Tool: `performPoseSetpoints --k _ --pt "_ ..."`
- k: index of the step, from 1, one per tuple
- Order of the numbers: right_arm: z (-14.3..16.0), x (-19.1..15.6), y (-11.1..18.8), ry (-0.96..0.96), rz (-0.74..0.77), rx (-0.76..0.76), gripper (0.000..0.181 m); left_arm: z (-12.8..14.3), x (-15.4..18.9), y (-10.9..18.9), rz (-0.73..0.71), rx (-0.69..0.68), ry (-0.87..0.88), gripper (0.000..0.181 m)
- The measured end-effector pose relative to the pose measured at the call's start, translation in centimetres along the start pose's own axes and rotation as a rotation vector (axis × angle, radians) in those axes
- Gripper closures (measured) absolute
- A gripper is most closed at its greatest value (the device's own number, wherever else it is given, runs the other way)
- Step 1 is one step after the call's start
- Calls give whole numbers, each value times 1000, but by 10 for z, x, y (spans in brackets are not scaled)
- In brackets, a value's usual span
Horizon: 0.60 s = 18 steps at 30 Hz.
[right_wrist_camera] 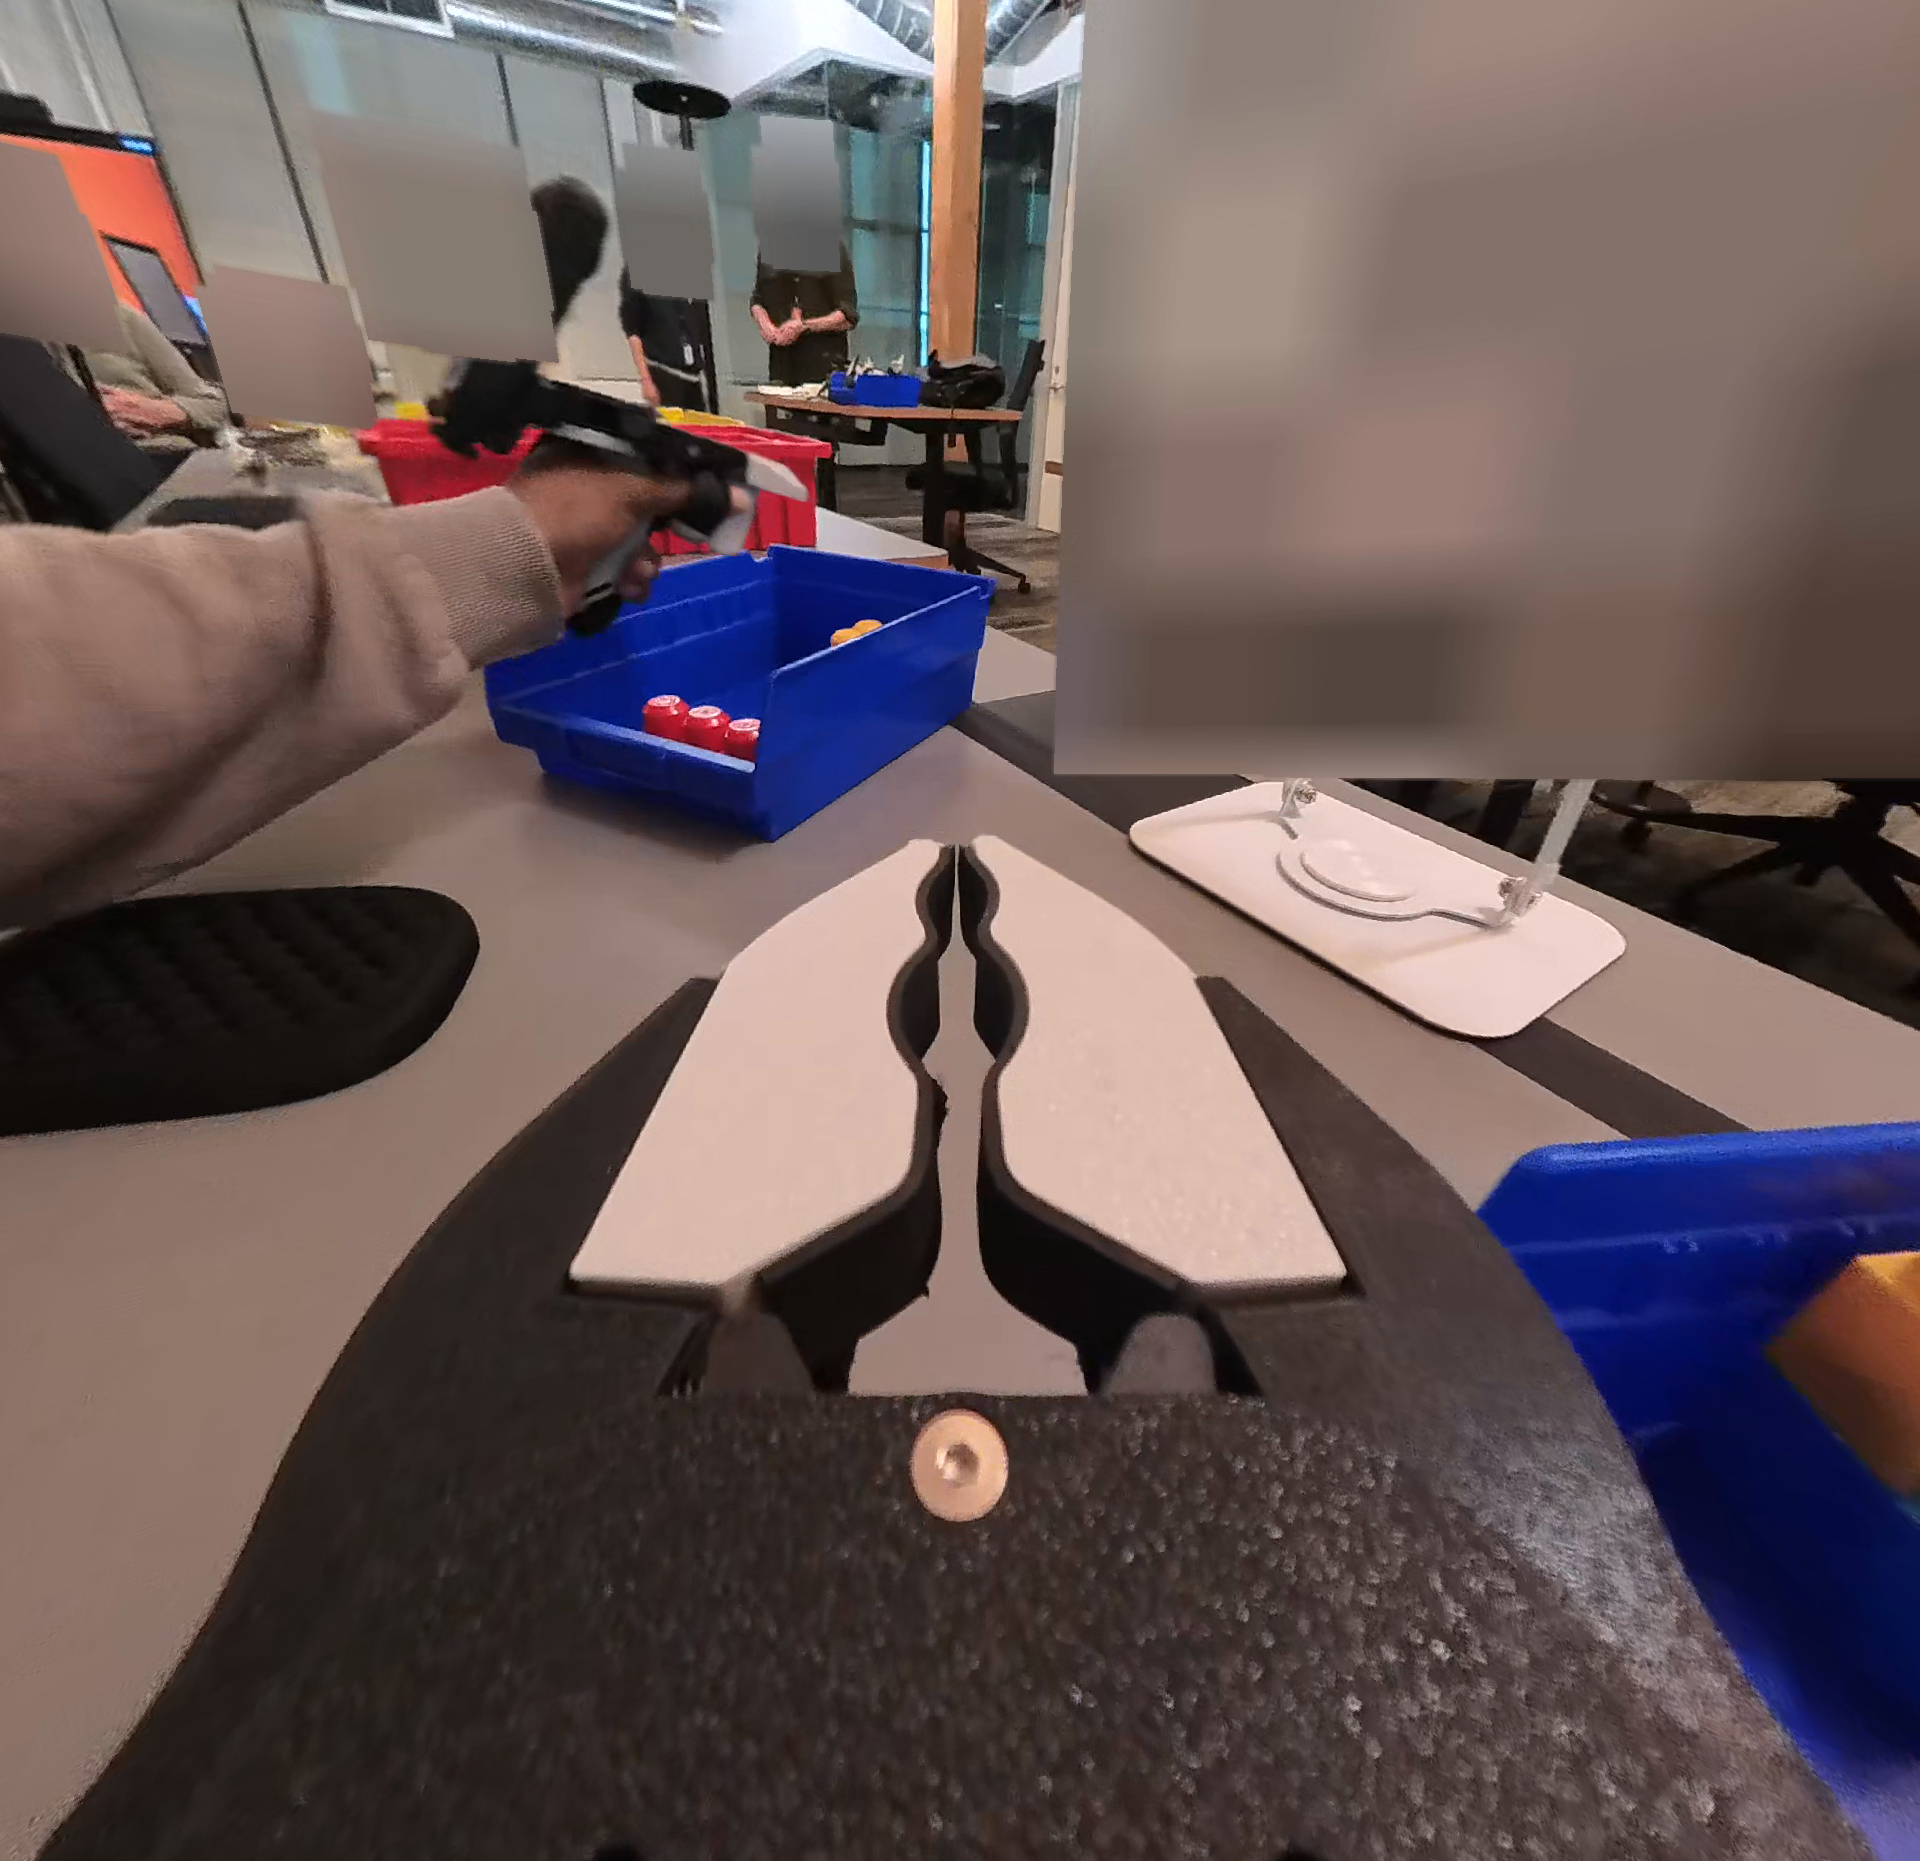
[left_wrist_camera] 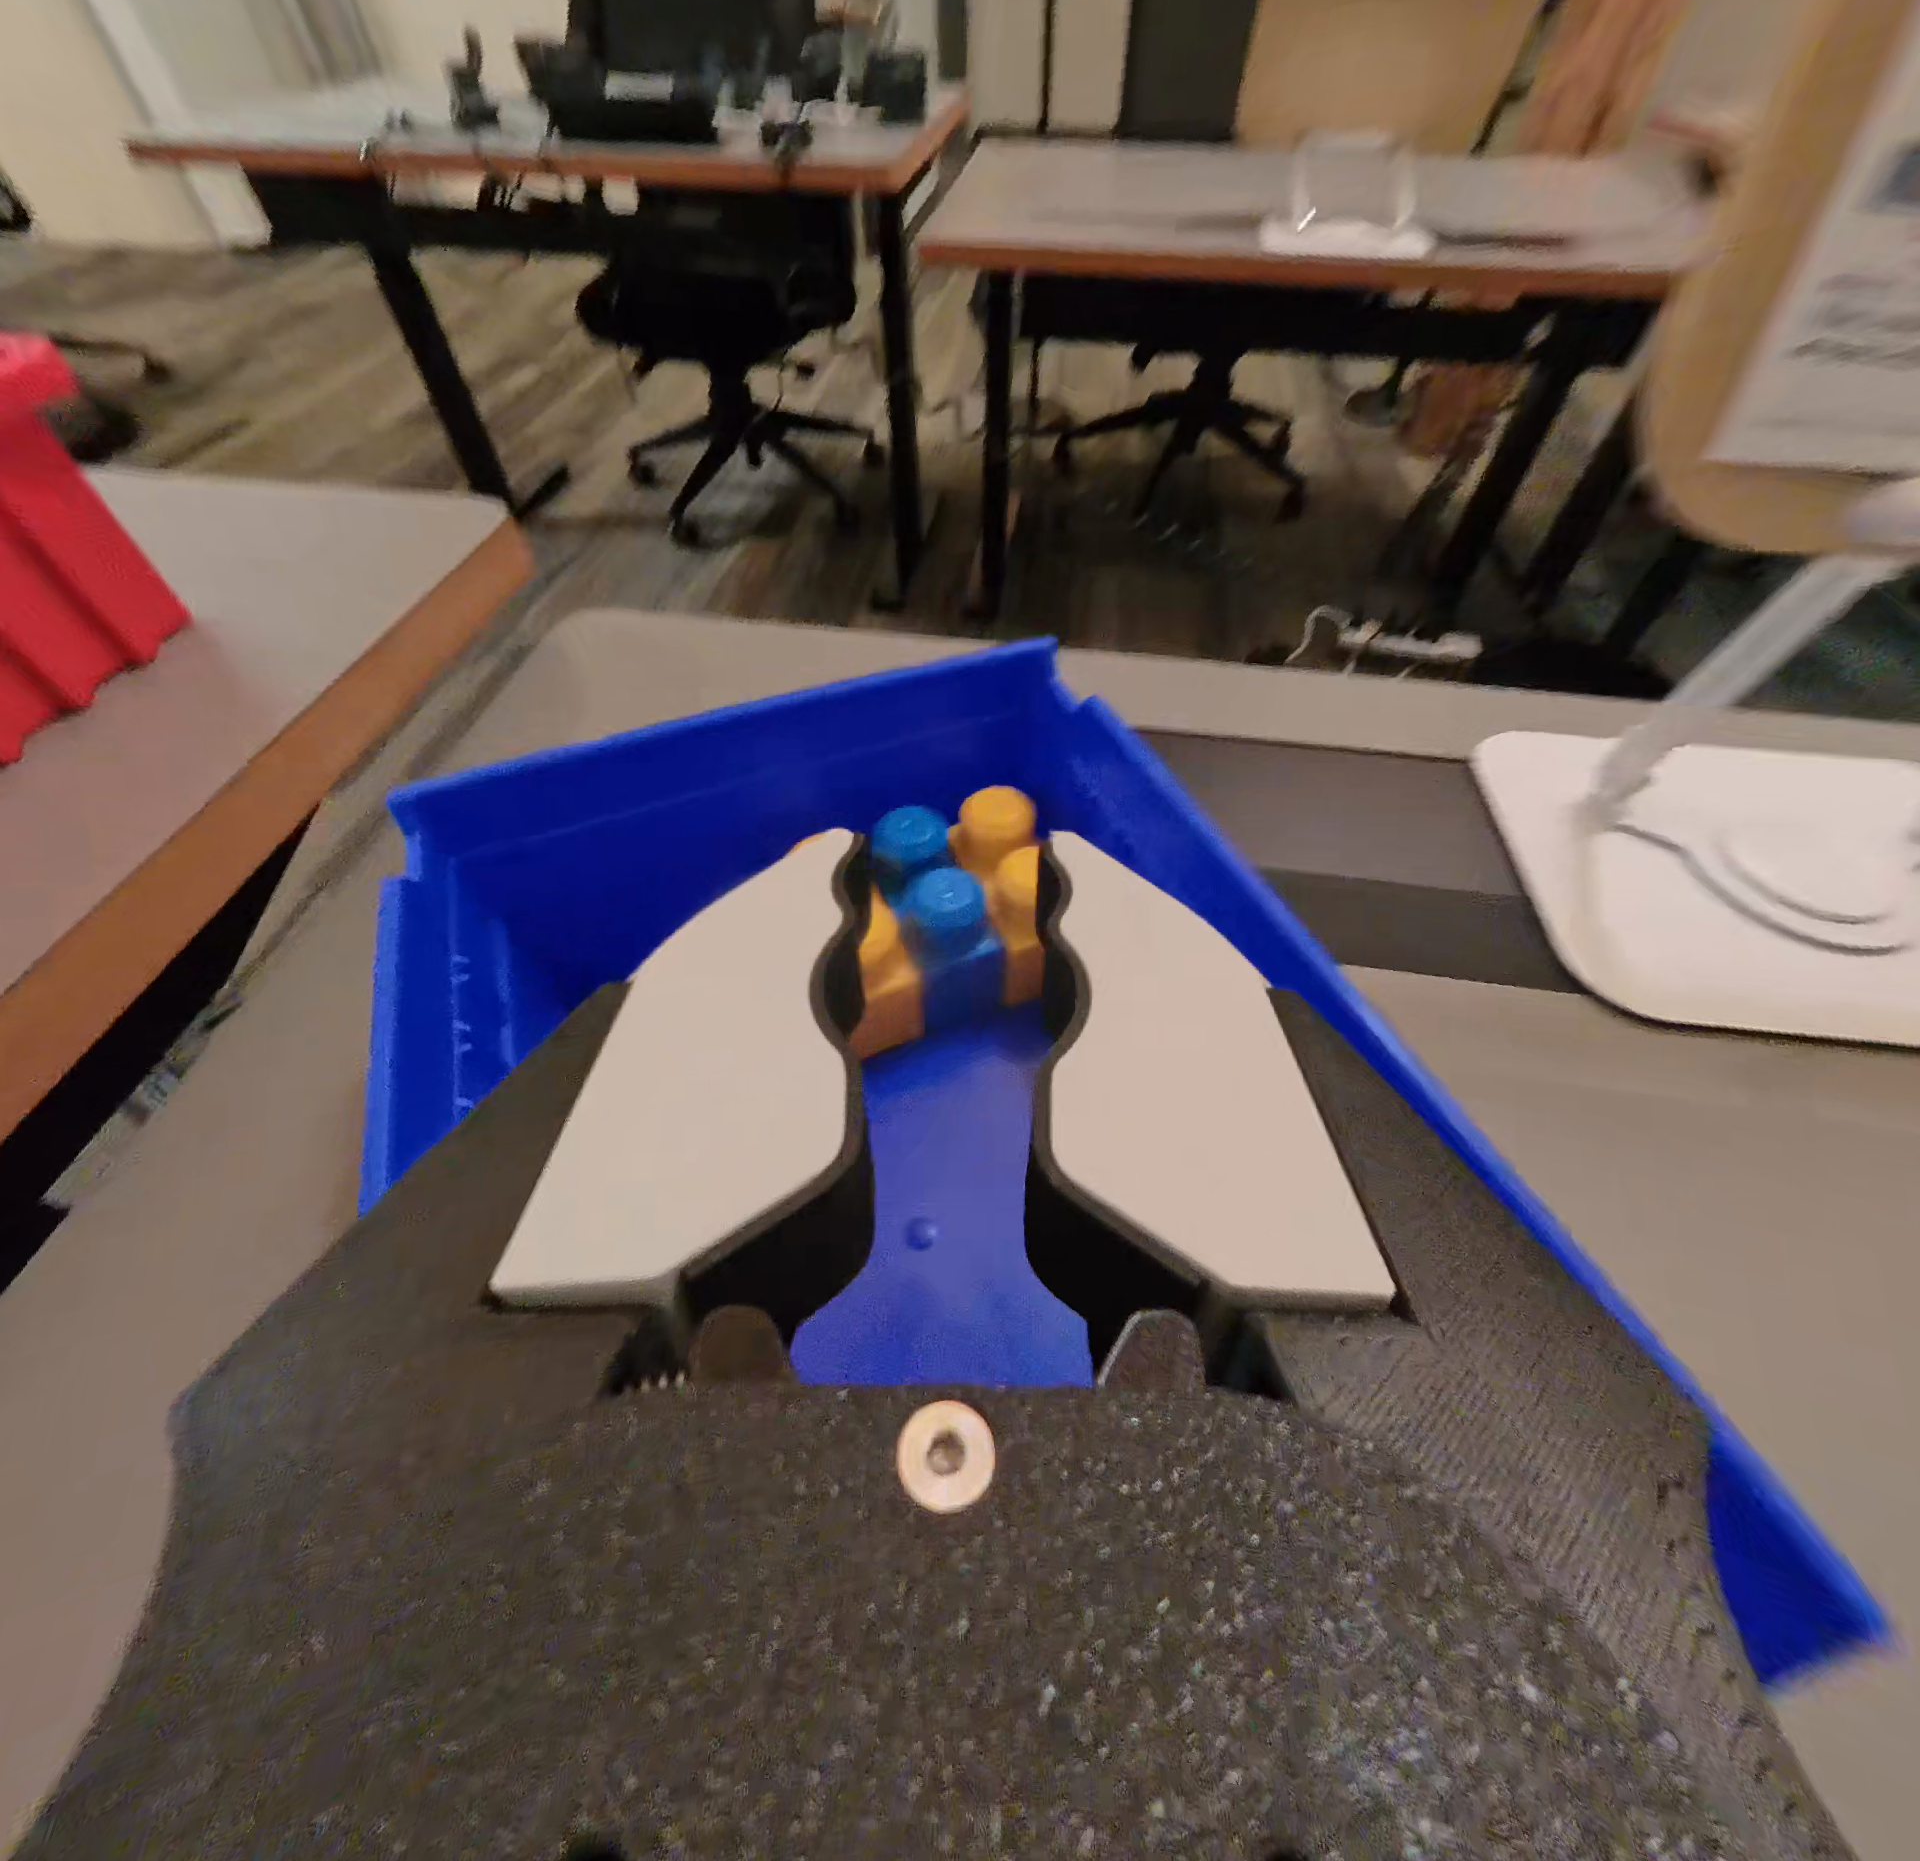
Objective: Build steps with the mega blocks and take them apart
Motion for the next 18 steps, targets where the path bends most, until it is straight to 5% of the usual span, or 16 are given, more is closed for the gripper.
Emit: performPoseSetpoints --k 8,18 --pt "9 -5 5 35 -31 -13 181 59 -49 -57 -142 -327 47 140" --pt "11 -5 7 10 -75 -12 181 83 -62 -84 -67 -397 89 148"
Point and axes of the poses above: each gripper's, where its closed fingertips meet, y back along the fingers, z out of its underside, x = y × z across the jaws, the point moved 3 cm from there along y, back along the fingers, and after that the axes turned 15 degrees about z, right-handed, at the moved point
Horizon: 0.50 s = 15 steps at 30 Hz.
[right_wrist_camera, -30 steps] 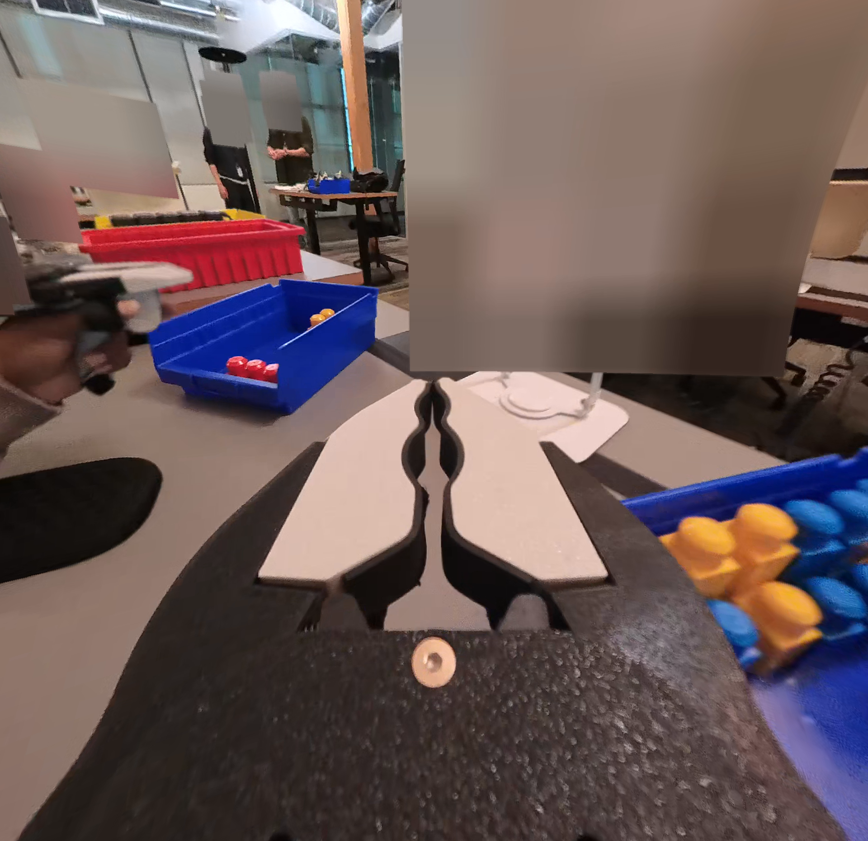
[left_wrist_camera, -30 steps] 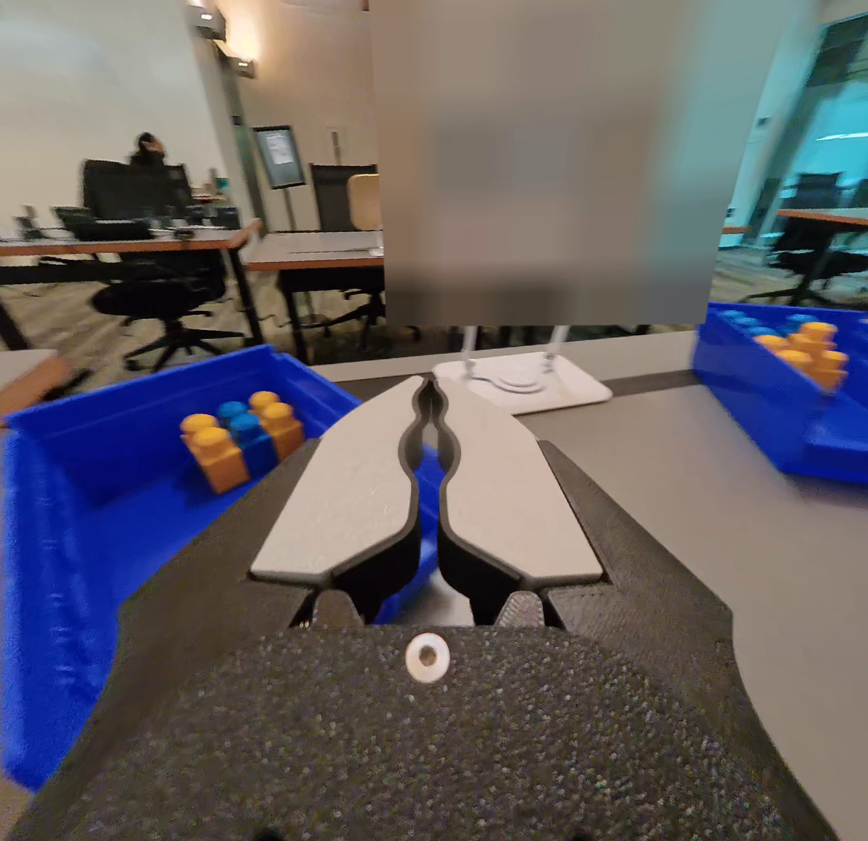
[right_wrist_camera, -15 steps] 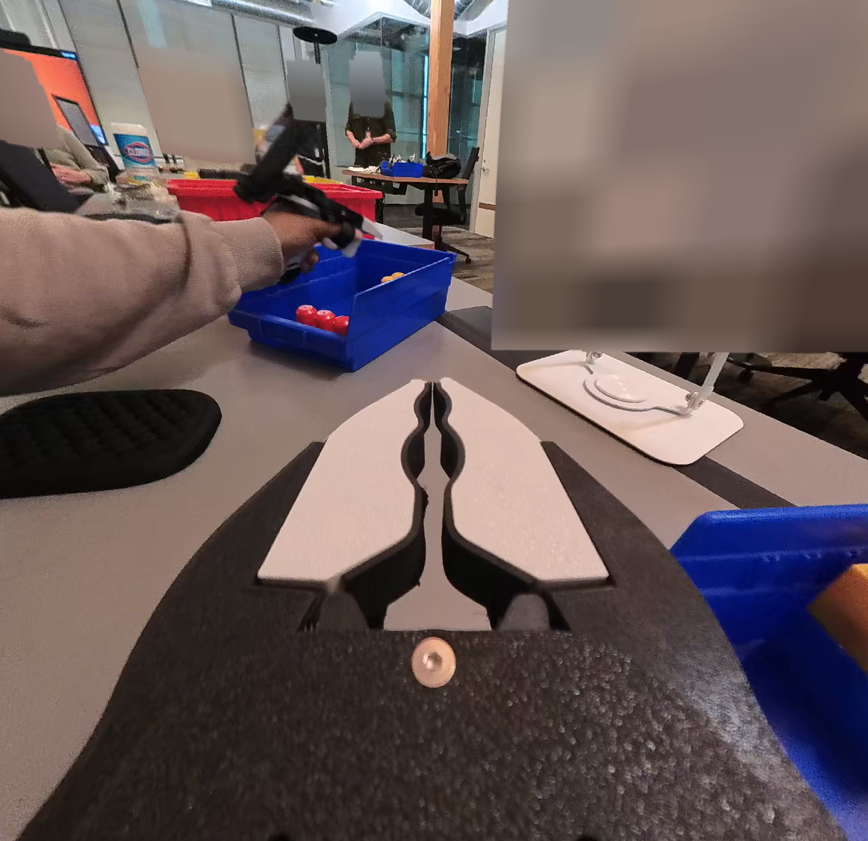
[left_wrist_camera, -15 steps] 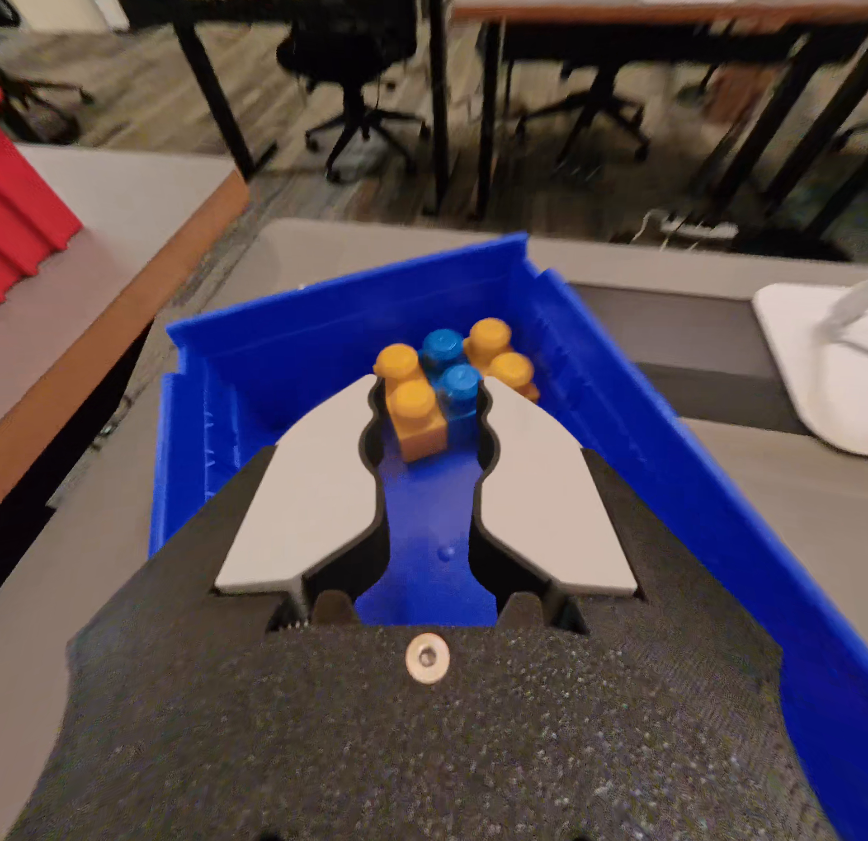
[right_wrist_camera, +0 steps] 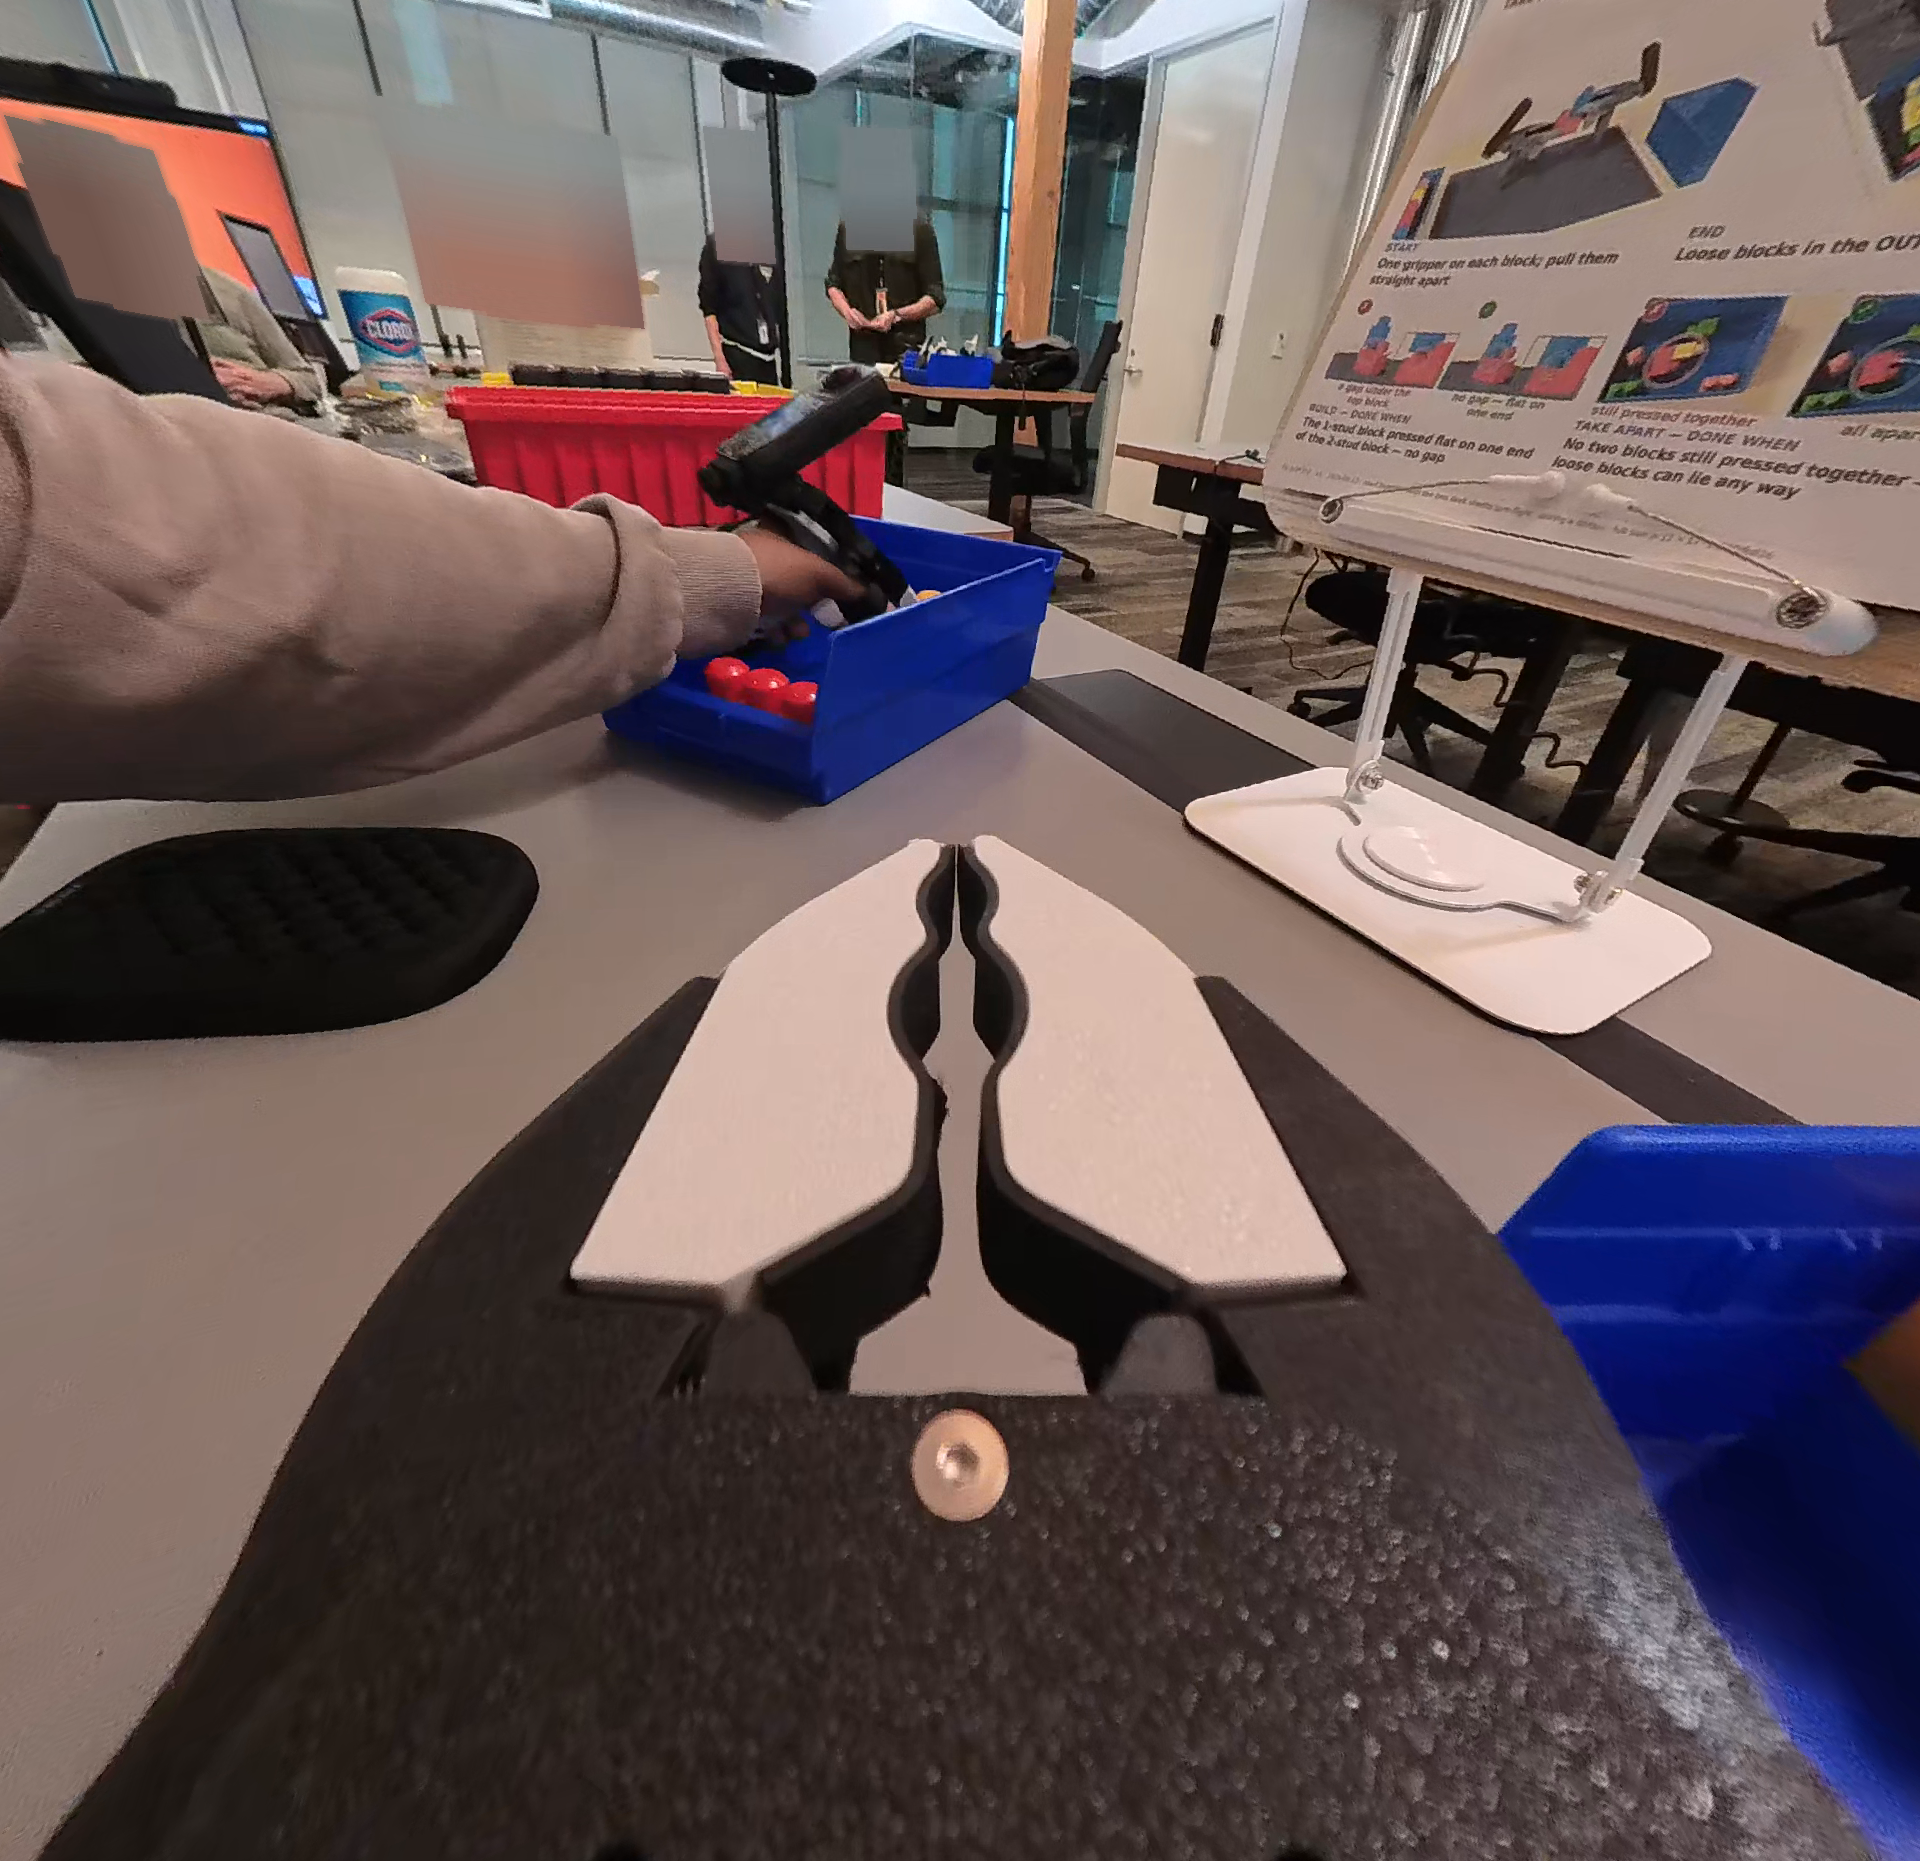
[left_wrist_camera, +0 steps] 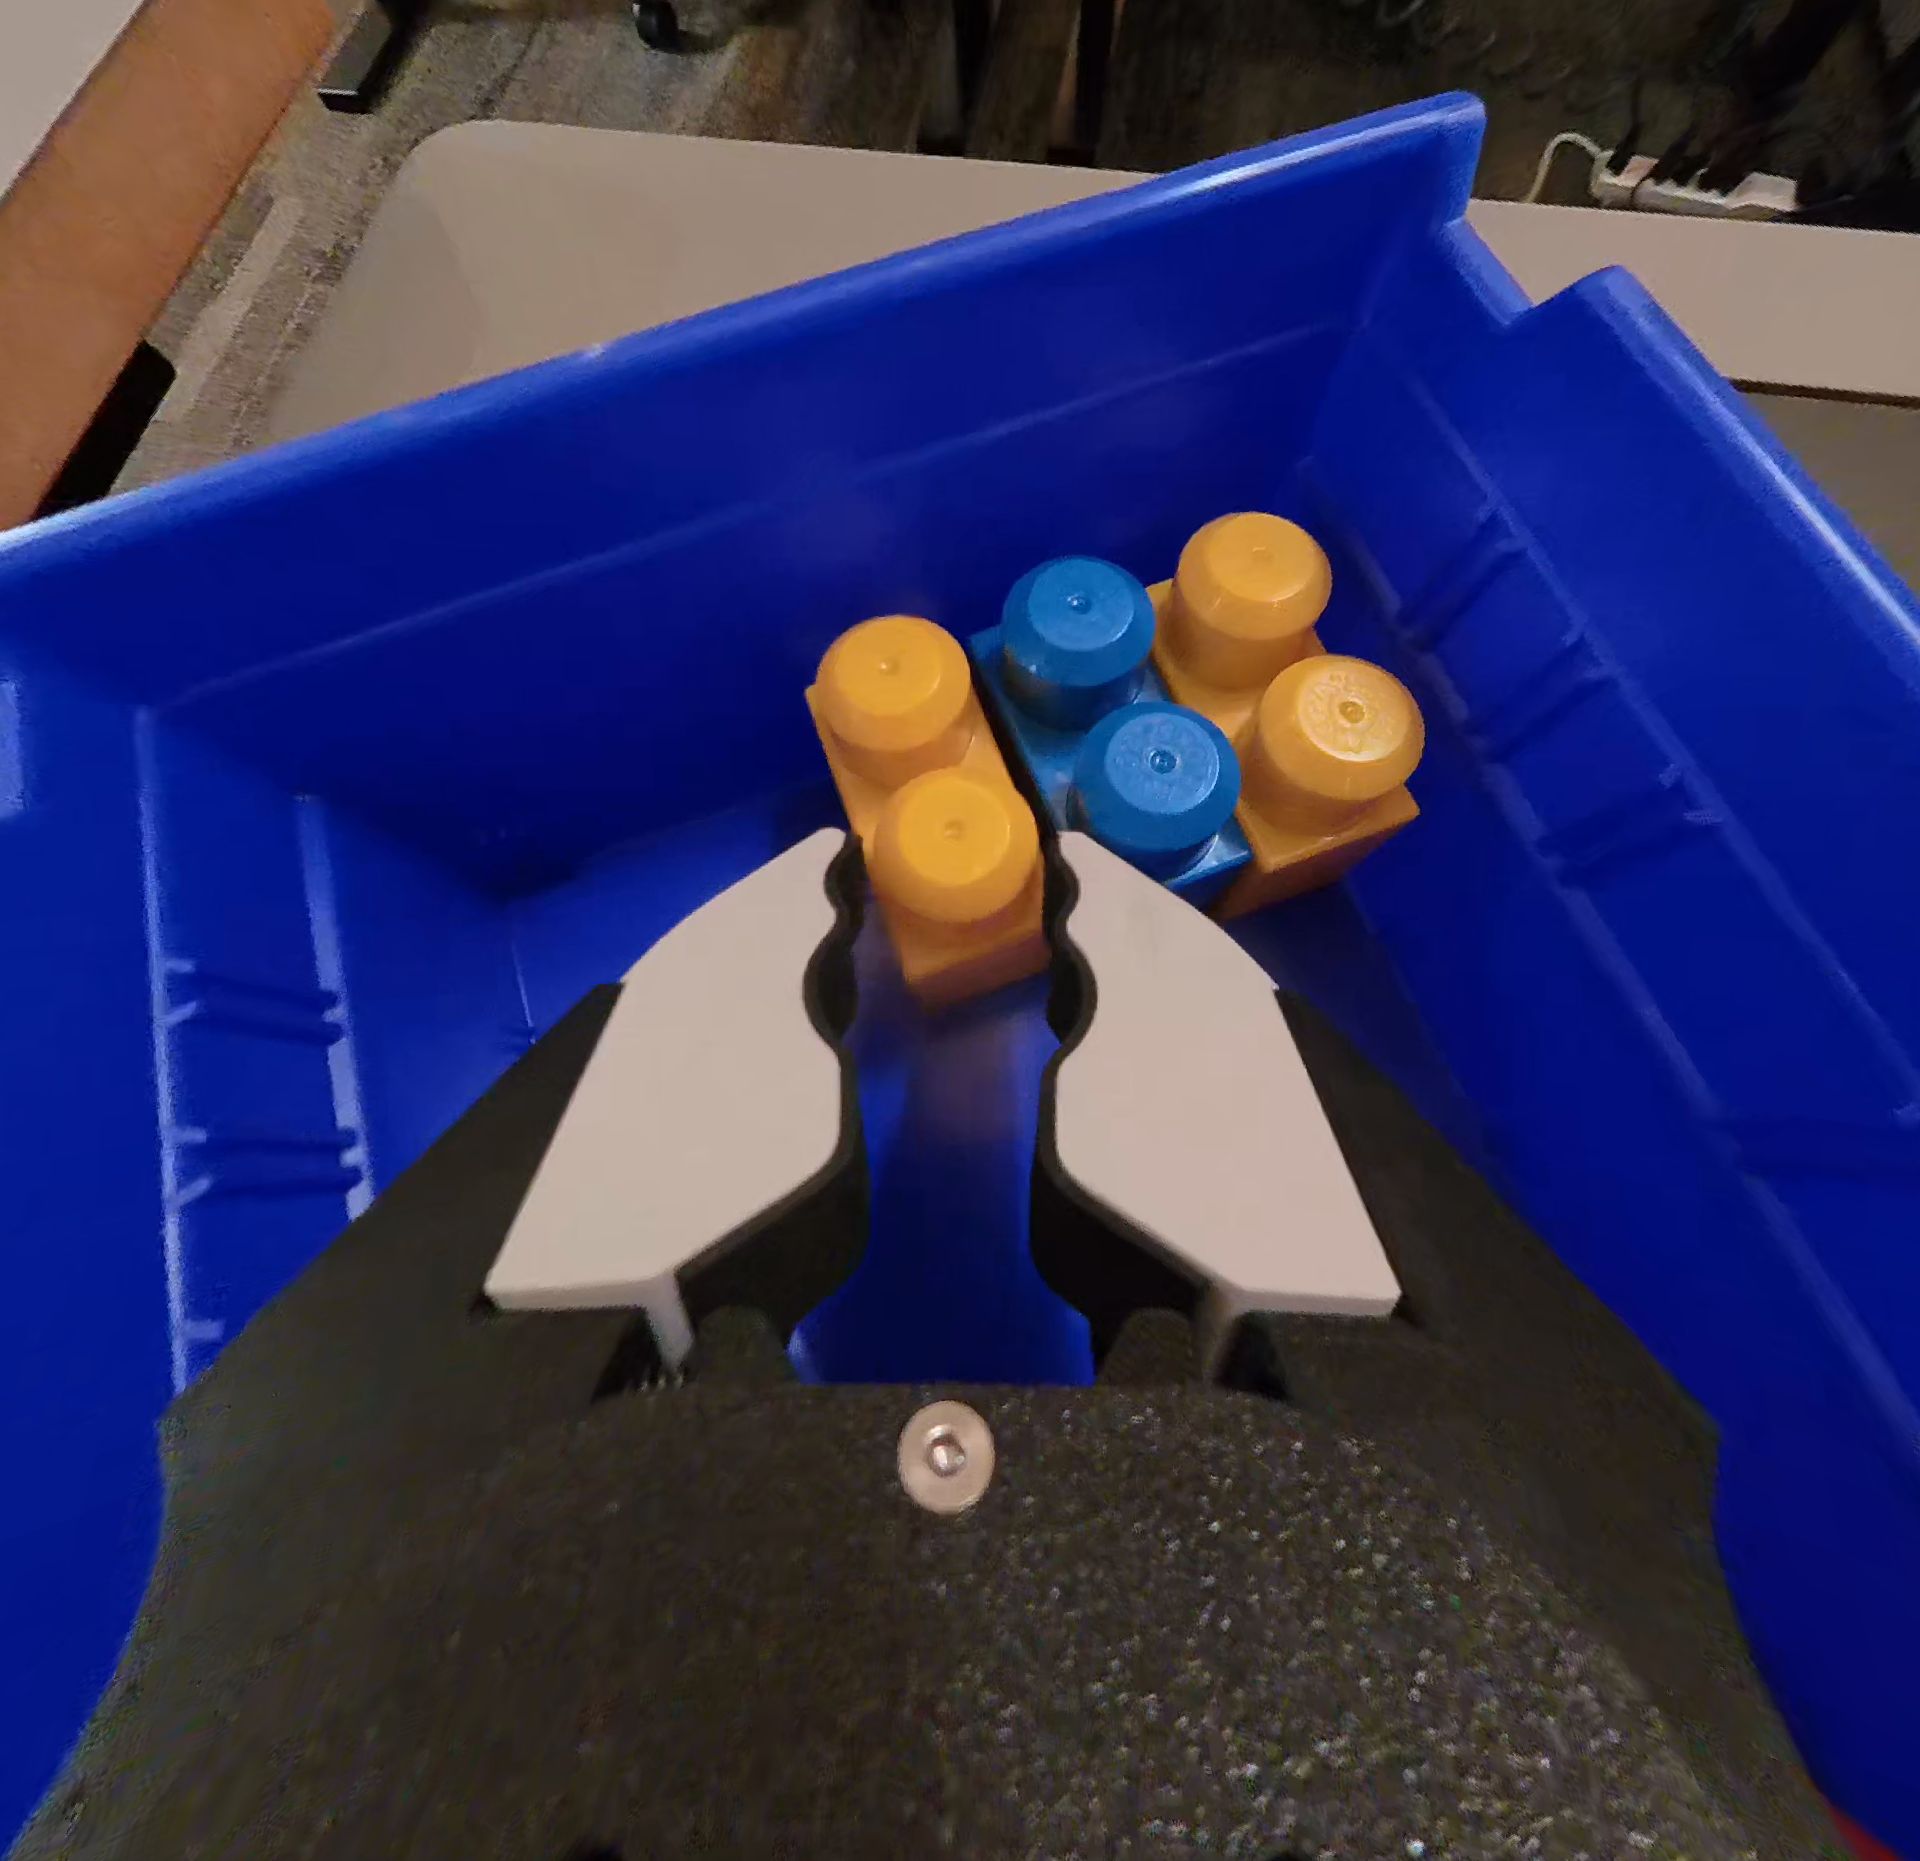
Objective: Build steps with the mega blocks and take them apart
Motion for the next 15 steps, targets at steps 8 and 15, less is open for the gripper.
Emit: performPoseSetpoints --k 8,15 --pt "5 -1 -2 3 -4 -19 181 -14 -6 16 -8 63 -41 151" --pt "3 -1 0 6 -1 -12 181 -64 91 106 348 328 -293 151"
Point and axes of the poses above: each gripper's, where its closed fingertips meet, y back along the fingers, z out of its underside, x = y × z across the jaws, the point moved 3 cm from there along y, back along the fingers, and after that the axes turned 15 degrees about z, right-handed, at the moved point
